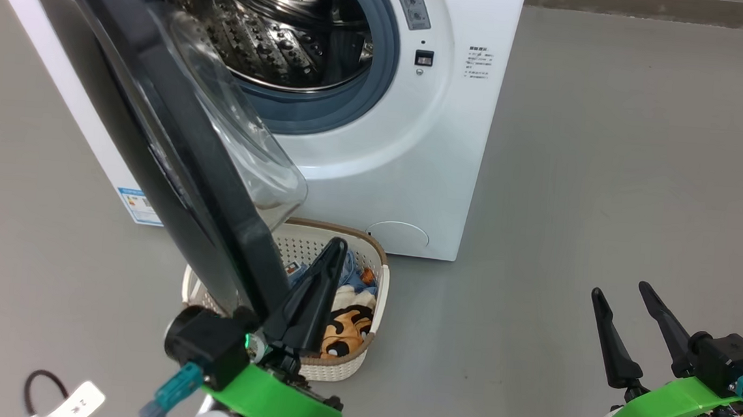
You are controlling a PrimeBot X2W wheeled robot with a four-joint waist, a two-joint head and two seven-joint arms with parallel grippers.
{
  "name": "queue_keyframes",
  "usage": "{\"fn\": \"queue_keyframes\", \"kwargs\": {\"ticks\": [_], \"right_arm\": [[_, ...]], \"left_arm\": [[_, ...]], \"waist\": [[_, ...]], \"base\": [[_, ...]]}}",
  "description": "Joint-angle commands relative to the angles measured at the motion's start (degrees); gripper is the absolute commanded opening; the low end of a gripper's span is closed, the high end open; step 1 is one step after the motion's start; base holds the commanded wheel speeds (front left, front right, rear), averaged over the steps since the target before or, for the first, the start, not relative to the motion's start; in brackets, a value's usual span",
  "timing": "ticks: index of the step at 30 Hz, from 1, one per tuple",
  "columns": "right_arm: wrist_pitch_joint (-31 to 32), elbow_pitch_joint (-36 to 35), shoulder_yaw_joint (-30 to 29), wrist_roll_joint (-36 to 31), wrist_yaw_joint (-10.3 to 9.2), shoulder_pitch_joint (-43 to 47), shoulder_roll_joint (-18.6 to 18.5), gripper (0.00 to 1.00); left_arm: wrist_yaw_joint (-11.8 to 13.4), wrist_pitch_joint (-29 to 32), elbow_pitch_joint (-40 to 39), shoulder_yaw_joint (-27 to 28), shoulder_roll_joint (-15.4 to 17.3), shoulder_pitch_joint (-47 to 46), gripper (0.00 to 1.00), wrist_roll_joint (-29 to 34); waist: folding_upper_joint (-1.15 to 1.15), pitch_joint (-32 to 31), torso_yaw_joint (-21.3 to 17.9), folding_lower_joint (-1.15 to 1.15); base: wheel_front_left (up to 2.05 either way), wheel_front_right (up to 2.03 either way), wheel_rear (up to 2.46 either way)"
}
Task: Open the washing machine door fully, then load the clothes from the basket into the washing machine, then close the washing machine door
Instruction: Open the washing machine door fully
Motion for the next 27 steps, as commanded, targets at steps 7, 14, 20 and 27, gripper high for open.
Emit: {"fn": "queue_keyframes", "kwargs": {"ticks": [7, 14, 20, 27], "right_arm": [[-0.7, -1.6, 0.7, -0.6, 0.31, -1.3, -1.1, 1.00], [-0.7, -1.9, 0.5, -1.0, 0.31, -1.1, -0.9, 1.00], [-0.7, -2.1, 0.3, -1.0, 0.31, -1.1, -1.0, 1.00], [-0.7, -2.5, 0.0, -1.1, 0.31, -1.2, -1.1, 1.00]], "left_arm": [[2.2, -1.7, 8.2, 0.1, 0.1, -5.2, 0.00, -3.9], [3.2, -2.6, 16.5, 0.1, 0.1, -7.3, 0.00, -6.5], [3.1, -3.1, 20.7, 0.8, 0.1, -8.1, 0.00, -8.1], [2.8, -3.4, 23.9, 2.6, 0.1, -9.1, 0.00, -8.8]], "waist": [[0.00, -0.1, -0.2, 0.00], [0.00, -0.3, -0.2, 0.00], [0.00, -0.4, -0.2, 0.00], [0.00, -0.3, 0.1, 0.00]], "base": [[0.00, 0.00, 0.00], [0.00, 0.00, 0.00], [0.00, 0.00, 0.00], [0.00, 0.00, 0.00]]}}
